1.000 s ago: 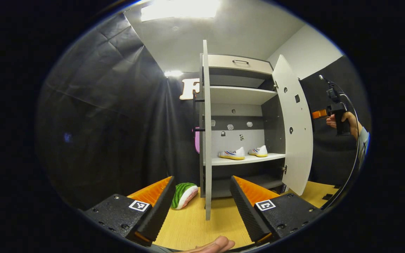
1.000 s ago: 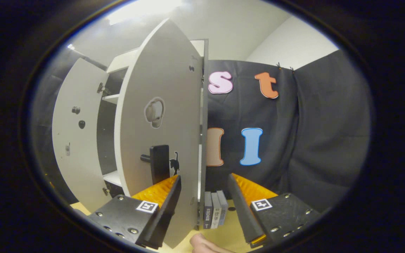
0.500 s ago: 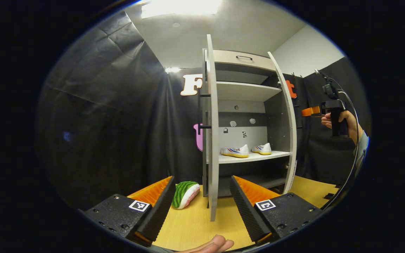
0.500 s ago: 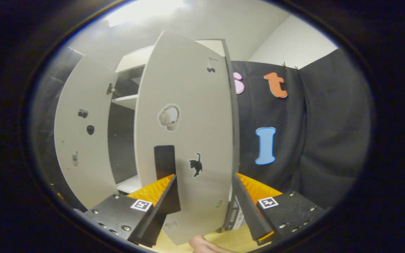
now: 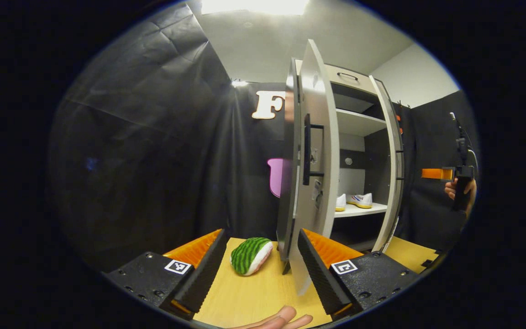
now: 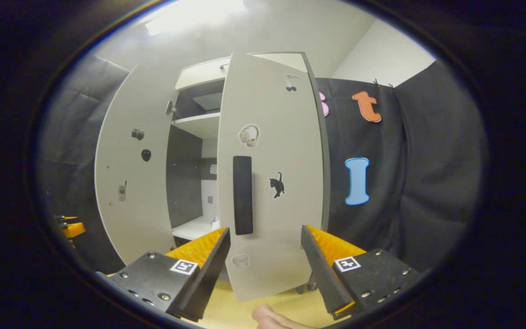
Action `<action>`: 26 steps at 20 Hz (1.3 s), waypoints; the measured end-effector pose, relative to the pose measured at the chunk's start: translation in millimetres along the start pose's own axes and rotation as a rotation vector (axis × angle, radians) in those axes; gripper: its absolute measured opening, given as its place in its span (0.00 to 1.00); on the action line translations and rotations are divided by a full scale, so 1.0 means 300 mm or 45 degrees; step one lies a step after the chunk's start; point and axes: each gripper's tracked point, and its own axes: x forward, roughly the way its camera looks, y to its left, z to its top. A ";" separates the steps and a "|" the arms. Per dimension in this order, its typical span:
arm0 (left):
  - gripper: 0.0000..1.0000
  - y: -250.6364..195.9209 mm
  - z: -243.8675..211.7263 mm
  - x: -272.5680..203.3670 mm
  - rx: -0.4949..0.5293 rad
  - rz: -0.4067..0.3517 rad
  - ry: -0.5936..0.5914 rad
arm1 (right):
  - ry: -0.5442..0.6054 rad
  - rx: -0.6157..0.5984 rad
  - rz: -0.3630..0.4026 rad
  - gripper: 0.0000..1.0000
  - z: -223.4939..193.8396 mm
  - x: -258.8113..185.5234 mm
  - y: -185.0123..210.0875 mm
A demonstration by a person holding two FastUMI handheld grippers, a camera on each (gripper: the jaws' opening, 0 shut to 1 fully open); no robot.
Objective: Grab one shoe with the right hand and put it into the shoe cabinet, grab the other shoe with the left hand and put it into the shoe cabinet; then close the right door with the right hand and the left door with the left hand.
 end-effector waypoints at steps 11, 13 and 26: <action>0.92 0.104 0.216 0.256 0.066 0.081 0.009 | -0.036 0.029 0.050 0.93 -0.083 -0.159 0.049; 0.93 0.048 0.249 0.299 0.040 0.027 0.013 | -0.045 0.027 0.044 0.89 -0.094 -0.172 0.043; 0.89 -0.166 0.341 0.345 0.125 -0.041 0.014 | -0.078 0.034 0.150 0.93 -0.200 -0.296 0.139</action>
